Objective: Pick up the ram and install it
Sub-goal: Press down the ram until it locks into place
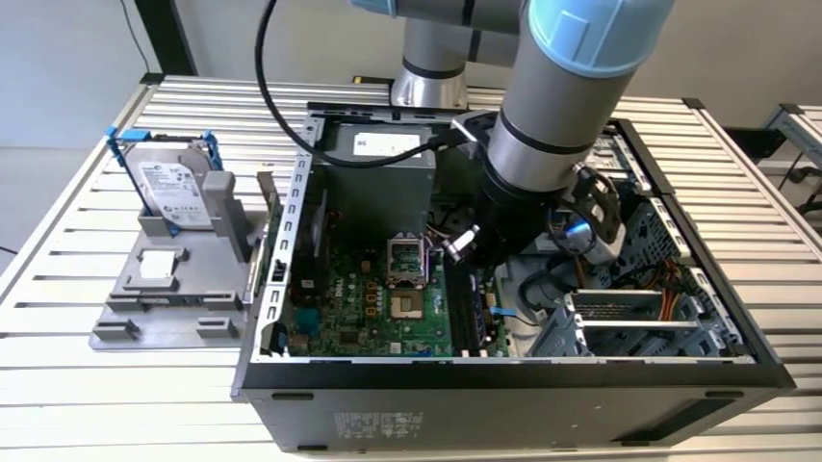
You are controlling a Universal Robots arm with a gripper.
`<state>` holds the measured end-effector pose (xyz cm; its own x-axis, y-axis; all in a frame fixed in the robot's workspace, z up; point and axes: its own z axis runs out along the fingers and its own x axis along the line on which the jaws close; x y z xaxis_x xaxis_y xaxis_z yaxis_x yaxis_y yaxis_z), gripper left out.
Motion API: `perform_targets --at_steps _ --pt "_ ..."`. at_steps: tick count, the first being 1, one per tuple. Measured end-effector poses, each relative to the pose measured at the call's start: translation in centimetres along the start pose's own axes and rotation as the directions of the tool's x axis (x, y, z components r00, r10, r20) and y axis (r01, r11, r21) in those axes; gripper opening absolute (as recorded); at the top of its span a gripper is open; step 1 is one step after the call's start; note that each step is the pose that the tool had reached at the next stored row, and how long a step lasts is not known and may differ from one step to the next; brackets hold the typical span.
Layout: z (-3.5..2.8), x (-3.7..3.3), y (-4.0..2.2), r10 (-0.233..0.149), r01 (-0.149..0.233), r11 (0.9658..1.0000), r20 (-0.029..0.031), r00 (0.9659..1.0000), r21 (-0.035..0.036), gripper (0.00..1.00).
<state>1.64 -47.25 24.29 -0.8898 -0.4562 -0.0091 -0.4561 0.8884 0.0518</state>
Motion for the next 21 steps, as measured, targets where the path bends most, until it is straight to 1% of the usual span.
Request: perform_targets --at_steps 4,7,10,12,14,16,18,21 --pt "0.0 -0.13 -0.06 -0.032 0.032 0.9995 0.0003 0.9995 -0.004 0.0" --pt "0.0 -0.21 -0.11 -0.059 0.059 0.9983 0.0003 0.9983 -0.0066 0.0" --pt "0.0 -0.22 -0.11 -0.095 0.095 0.9955 0.0015 0.9955 -0.0083 0.0" --pt "0.0 -0.22 -0.11 -0.124 0.124 0.9922 0.0023 0.9922 -0.0099 0.0" --pt "0.0 -0.22 -0.11 -0.153 0.153 0.9882 0.0022 0.9883 -0.0114 0.0" --pt "0.0 -0.22 -0.11 -0.184 0.184 0.9828 0.0017 0.9829 -0.0115 0.0" --pt "-0.01 -0.22 -0.12 -0.219 0.219 0.9757 0.0017 0.9757 -0.0107 0.0" --pt "0.0 -0.22 -0.11 -0.272 0.272 0.9622 0.001 0.9623 -0.0105 0.0"
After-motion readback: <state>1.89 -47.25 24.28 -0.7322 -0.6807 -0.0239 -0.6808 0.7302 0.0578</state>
